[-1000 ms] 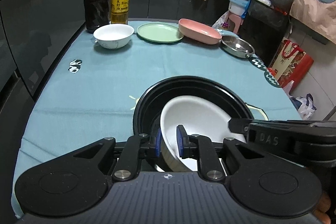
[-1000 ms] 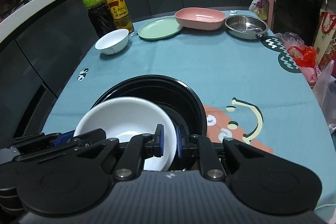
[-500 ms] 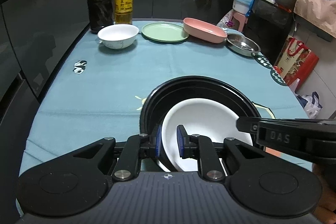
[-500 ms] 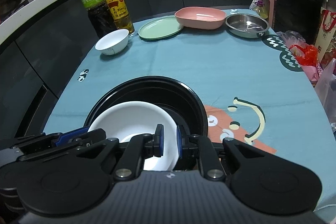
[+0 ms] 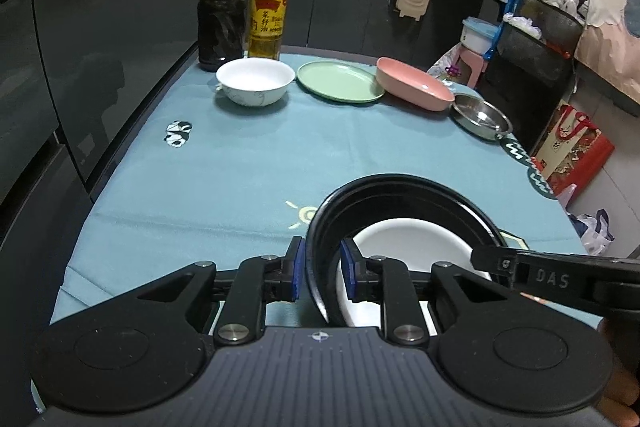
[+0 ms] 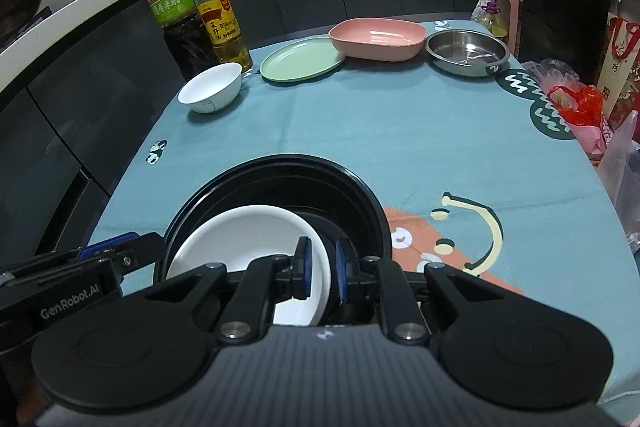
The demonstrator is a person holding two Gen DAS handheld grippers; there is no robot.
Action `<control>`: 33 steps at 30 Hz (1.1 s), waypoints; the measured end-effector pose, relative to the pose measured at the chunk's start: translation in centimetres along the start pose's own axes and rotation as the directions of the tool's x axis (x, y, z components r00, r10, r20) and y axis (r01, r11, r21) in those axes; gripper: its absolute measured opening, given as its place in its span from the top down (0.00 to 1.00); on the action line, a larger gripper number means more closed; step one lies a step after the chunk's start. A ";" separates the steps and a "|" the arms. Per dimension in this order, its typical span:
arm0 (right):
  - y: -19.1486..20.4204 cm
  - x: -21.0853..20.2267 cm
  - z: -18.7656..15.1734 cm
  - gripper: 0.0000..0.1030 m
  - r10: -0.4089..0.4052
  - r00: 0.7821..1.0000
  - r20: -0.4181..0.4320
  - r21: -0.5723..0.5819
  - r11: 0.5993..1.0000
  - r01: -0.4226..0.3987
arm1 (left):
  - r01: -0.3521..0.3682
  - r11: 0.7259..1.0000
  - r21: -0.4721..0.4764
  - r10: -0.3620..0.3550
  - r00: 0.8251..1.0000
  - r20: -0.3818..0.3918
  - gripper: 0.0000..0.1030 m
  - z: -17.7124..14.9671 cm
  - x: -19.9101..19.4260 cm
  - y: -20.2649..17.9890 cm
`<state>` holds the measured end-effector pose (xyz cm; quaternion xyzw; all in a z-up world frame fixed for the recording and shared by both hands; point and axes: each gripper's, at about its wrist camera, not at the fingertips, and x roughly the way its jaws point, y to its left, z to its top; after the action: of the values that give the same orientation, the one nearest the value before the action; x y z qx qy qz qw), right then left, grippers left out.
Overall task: Organize plates and bowls
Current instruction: 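Open both grippers and withdraw from the stacked bowls, then reach both grippers to the white plate rim beside the bottles and grasp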
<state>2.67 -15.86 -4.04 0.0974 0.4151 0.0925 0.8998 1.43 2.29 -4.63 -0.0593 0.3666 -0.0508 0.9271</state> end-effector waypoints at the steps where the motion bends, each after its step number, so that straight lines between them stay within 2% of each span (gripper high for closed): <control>1: 0.0 0.1 0.1 0.90 0.000 1.000 -0.002 0.000 1.000 0.000 | -0.002 1.000 -0.003 0.002 1.000 -0.005 0.82 0.0 0.2 0.2; 7: 0.0 0.9 0.8 0.90 -0.002 1.000 -0.006 0.004 1.000 0.002 | -0.022 0.999 -0.027 0.021 1.000 -0.014 0.82 0.2 1.0 1.3; 18: 1.5 2.2 3.4 0.88 -0.009 1.000 0.018 -0.043 0.999 0.010 | -0.025 0.997 -0.079 0.027 0.999 0.033 0.82 1.8 2.0 3.4; 24: 1.9 3.8 4.2 0.87 -0.025 1.000 -0.012 -0.051 0.998 0.025 | -0.034 0.994 -0.100 0.035 0.999 0.011 0.82 2.6 3.8 4.5; 33: 3.6 5.5 6.2 0.82 -0.055 0.998 -0.016 -0.102 0.993 0.053 | -0.051 0.990 -0.132 0.055 0.998 0.029 0.82 4.7 5.5 6.2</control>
<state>10.62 -11.68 -3.16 0.0397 0.4207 0.0901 0.9019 8.97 8.04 -5.83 -0.1113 0.3552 -0.0008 0.9281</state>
